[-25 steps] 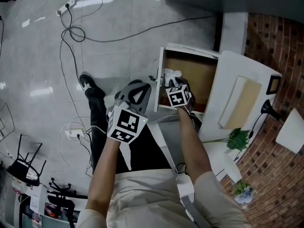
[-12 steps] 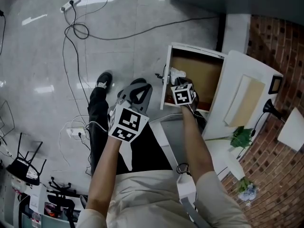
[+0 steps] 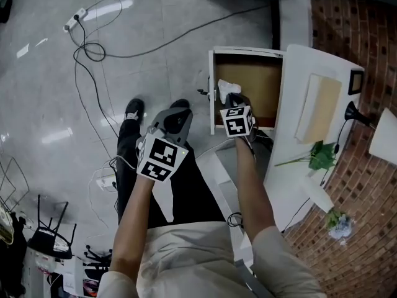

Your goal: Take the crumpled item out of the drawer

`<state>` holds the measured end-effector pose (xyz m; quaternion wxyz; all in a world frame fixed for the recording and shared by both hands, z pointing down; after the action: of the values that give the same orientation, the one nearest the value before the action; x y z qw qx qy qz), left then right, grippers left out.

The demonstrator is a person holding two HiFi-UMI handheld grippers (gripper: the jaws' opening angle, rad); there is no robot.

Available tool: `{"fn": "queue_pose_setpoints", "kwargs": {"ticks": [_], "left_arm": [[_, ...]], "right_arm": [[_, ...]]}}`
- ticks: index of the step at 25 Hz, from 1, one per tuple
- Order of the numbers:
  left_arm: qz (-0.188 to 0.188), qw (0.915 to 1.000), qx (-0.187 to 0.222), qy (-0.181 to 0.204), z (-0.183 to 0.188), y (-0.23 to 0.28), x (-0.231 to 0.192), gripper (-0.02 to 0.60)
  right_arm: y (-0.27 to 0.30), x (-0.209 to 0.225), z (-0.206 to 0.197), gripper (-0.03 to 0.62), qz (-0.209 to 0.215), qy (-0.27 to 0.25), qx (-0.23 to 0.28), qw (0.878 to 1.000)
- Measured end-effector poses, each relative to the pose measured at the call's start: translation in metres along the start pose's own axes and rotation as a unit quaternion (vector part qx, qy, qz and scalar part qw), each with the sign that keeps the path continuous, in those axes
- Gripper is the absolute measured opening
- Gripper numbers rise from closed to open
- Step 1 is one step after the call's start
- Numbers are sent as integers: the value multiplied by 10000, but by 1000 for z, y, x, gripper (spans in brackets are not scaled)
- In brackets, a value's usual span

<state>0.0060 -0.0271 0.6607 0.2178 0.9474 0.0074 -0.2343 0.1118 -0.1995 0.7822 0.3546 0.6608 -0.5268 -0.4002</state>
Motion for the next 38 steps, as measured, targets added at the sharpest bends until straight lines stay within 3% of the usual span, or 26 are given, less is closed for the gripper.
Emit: {"fn": "queue_pose_setpoints", "kwargs": {"ticks": [9,18,24,38], "left_arm": [[-808,9955,-271,422,5,-16,3,14],[-1665,9801,-624,887,17,-36,22,14],[-2071,9689,-721,1149,37,-54,46,14],[-2313,9484,-827,2003,97,-93,92,14]], "right_arm": [[-41,-16,14,32,-645,587,216,9960],[-111,-42,18,32,-1403,1553,347,9772],[-172,-62,34,32,-1837,2193,699,9556],[-310,-95,25,32,-2533,3070,1344,9075]]}}
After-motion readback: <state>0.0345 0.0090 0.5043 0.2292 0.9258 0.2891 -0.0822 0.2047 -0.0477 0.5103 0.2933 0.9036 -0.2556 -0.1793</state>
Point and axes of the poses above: the fingertips, and each gripper's own axes: y forward along the fingers, x to its right, z out of its top, the point moved 4 cm from there along -y, backward along the fingers, and after that the axes turned 14 degrees about x, right-handed, at the moved point
